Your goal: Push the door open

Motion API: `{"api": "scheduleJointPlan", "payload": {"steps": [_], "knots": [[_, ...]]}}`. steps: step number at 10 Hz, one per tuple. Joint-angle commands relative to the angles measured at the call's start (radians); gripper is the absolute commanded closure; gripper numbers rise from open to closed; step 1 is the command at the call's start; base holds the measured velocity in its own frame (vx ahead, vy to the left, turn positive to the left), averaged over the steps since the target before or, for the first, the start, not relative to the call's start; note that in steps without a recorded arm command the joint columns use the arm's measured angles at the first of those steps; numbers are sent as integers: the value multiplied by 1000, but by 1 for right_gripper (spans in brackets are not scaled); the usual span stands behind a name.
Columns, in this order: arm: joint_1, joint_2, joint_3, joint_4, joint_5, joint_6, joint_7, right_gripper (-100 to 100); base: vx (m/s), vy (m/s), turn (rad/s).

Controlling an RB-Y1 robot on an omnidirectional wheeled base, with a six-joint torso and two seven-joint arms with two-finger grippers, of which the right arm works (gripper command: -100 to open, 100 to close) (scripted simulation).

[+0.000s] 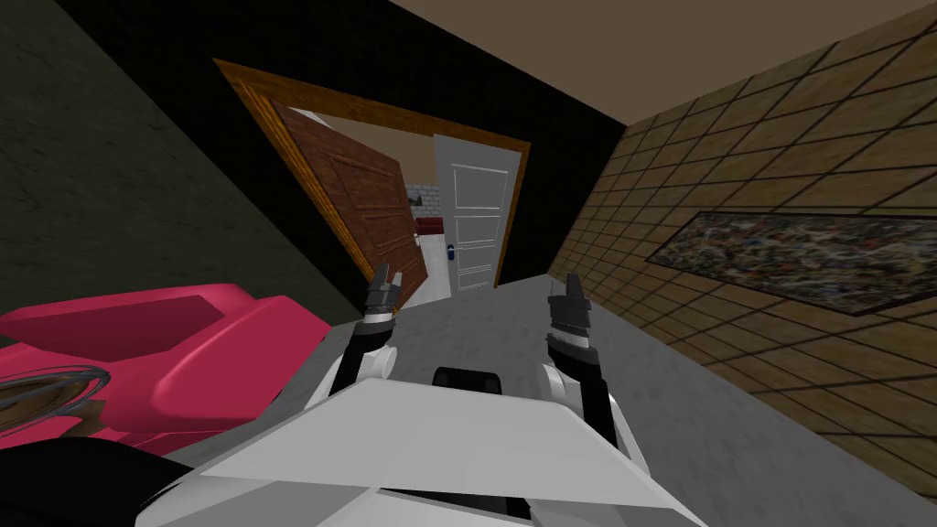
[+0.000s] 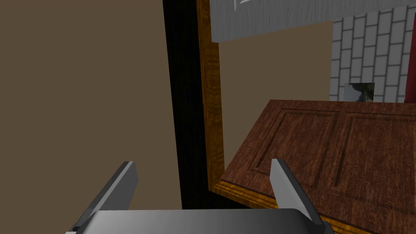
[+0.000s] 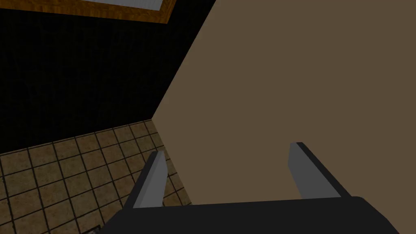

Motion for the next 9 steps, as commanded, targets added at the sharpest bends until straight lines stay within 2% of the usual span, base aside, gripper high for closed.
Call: {"api": "scheduleJointPlan", "payload": {"steps": [1,4,9], "knots": [[-22,-11,0,37,1,7,-8,-100,118,13,79],[-54,-25,0,90,2,16,-19,-100,166,38,56],[-108,-45,0,182,5,32,-38,-100,92,26,54]]}}
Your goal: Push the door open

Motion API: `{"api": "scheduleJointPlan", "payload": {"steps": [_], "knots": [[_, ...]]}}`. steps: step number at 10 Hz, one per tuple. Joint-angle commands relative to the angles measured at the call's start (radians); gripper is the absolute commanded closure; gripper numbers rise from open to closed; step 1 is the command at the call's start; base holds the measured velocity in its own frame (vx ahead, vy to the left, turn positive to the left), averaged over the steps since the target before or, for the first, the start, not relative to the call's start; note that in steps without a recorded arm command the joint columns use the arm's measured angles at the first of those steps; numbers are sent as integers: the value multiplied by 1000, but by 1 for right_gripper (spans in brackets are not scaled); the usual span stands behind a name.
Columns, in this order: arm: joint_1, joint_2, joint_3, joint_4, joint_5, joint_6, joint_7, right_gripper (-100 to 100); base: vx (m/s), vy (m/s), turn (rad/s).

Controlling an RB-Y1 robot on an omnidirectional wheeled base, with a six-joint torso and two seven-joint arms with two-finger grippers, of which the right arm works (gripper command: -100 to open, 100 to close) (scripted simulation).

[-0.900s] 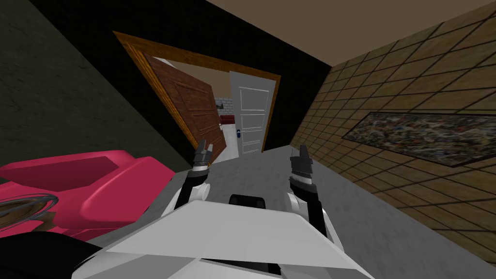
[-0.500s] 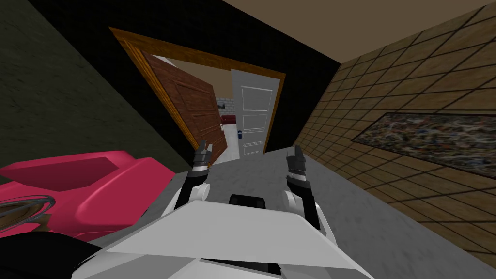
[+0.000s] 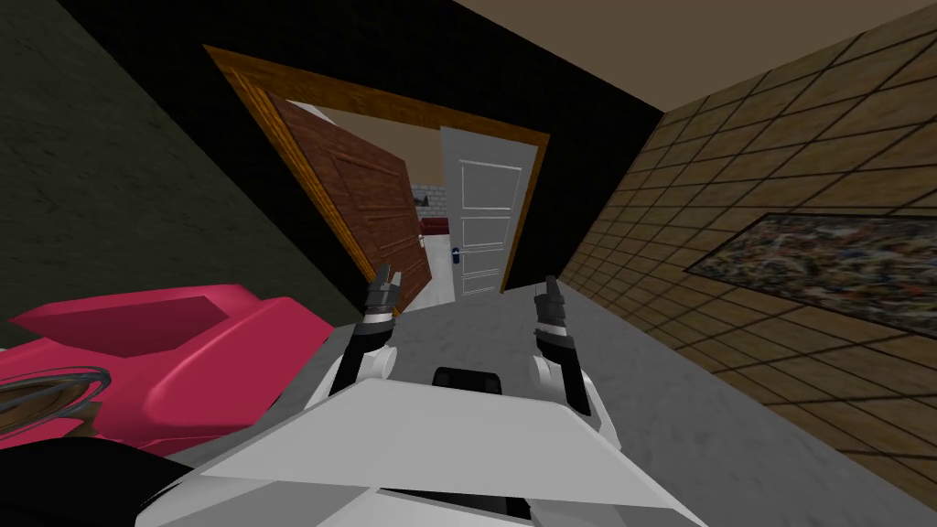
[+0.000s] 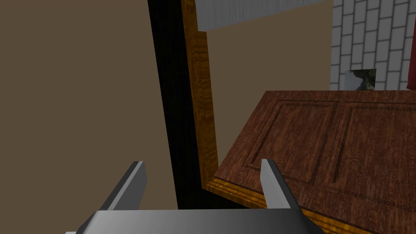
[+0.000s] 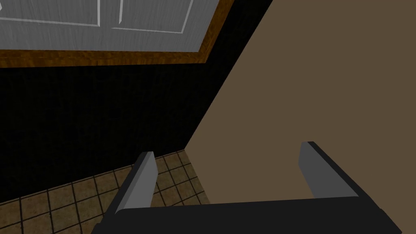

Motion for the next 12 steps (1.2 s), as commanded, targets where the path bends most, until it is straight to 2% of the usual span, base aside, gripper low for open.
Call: {"api": "scheduleJointPlan", "payload": {"steps": [1,12], "knots": [[-30,-13,-2,50,0,13,-15,-100,142,41,101],[-199,-45,-1,334,7,63,-74,-100,110,36,75]]}}
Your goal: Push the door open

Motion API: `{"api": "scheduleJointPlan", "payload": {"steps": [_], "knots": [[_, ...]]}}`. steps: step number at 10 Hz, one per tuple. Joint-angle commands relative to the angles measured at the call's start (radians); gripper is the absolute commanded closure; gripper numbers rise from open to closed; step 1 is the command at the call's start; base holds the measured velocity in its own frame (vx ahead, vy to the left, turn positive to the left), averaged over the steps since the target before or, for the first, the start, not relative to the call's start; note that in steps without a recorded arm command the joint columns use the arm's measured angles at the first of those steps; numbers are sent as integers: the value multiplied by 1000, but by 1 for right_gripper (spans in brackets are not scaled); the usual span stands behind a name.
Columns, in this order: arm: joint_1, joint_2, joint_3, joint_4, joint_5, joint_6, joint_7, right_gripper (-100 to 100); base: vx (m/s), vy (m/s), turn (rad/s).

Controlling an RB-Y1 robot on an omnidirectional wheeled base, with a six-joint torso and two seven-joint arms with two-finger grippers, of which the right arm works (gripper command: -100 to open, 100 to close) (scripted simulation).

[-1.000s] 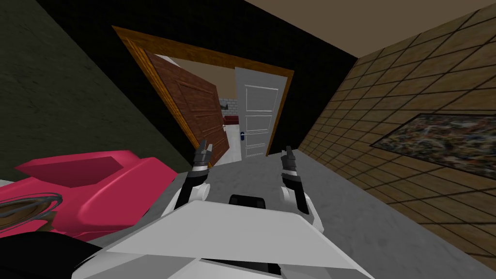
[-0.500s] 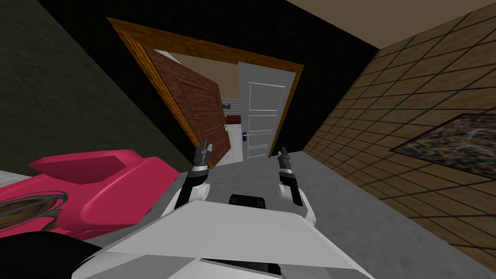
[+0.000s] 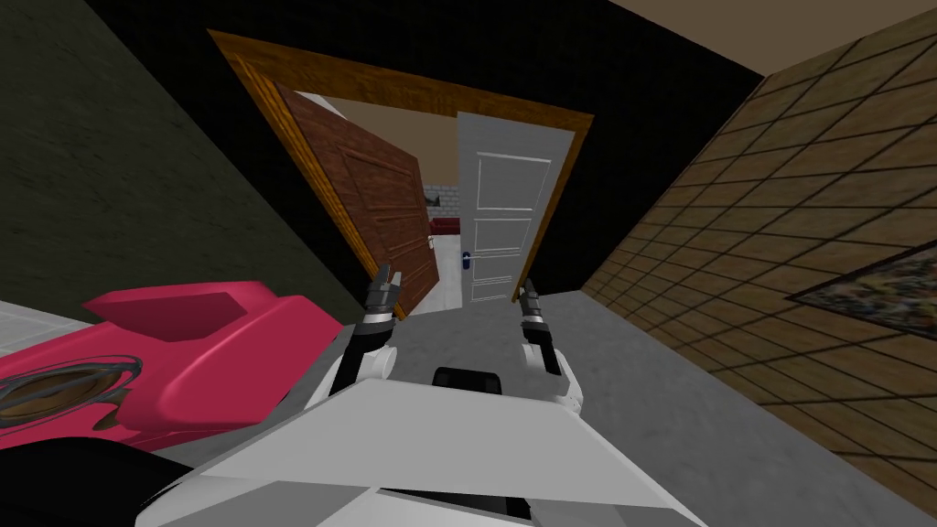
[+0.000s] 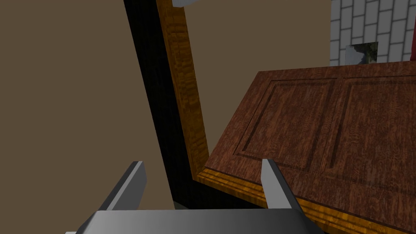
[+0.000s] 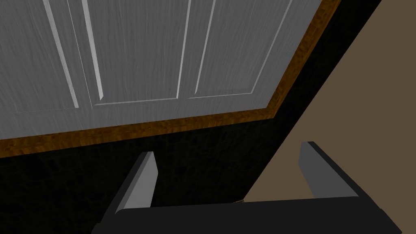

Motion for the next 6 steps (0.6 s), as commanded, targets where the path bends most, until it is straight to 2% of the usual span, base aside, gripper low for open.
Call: {"api": "scheduleJointPlan", "payload": {"steps": [1,6], "knots": [[-23,-2,2,44,2,7,-9,-100,103,30,93],[-106,-7,2,184,5,31,-38,-100,101,34,82]]}}
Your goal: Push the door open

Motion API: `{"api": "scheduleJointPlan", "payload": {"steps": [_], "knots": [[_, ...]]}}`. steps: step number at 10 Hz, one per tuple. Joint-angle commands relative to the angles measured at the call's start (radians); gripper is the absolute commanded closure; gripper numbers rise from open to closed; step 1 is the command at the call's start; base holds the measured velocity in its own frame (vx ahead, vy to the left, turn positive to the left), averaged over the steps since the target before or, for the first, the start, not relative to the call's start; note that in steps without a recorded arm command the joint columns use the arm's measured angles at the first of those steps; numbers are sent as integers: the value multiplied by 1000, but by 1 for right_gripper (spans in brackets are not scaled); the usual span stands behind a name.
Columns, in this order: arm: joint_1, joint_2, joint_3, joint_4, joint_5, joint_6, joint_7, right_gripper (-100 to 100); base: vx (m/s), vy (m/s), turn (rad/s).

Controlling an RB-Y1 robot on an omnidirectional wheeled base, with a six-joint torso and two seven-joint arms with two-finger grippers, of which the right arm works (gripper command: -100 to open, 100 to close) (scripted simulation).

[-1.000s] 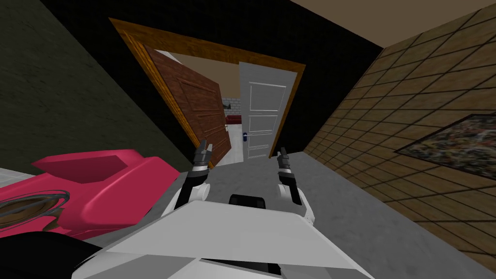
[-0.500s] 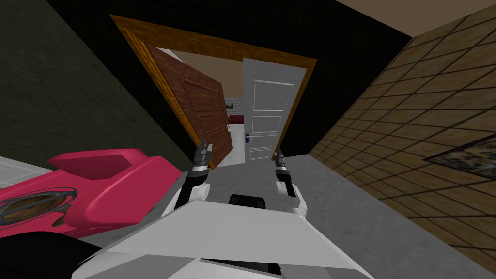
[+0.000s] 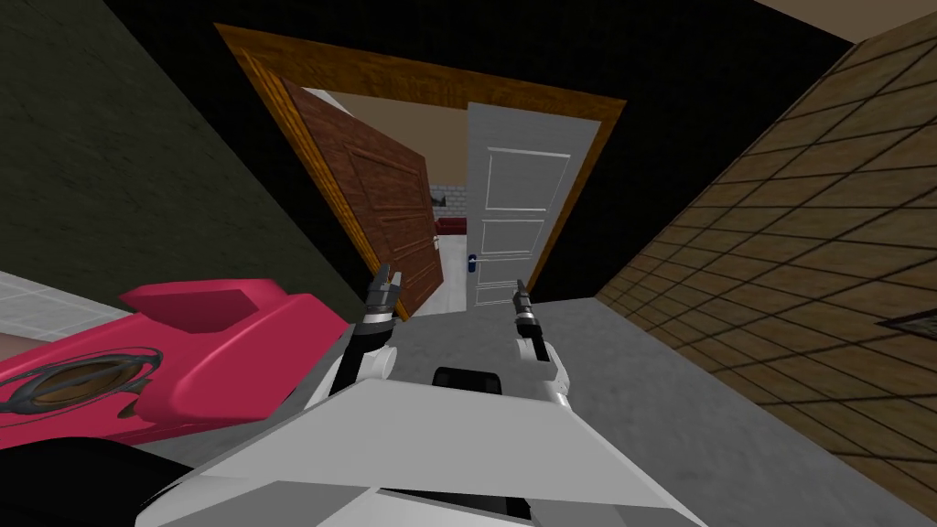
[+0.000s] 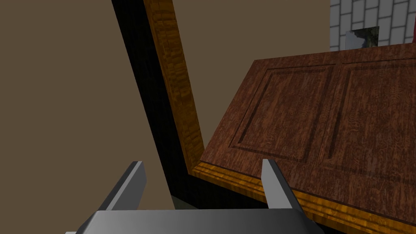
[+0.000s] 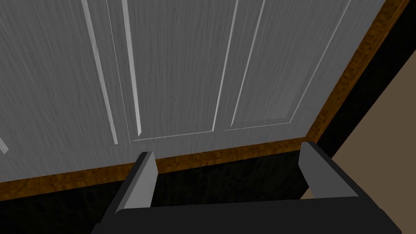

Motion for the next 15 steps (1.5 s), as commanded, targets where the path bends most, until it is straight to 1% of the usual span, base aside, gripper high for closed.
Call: {"api": "scheduleJointPlan", "payload": {"steps": [1,8,12,15], "knots": [[-24,-3,0,46,1,5,-12,-100,98,27,72],[-133,1,0,230,5,37,-50,-100,110,20,76],[-188,7,1,321,8,53,-69,-100,104,9,62],[-223,12,1,381,9,63,-81,-100,101,9,59]]}}
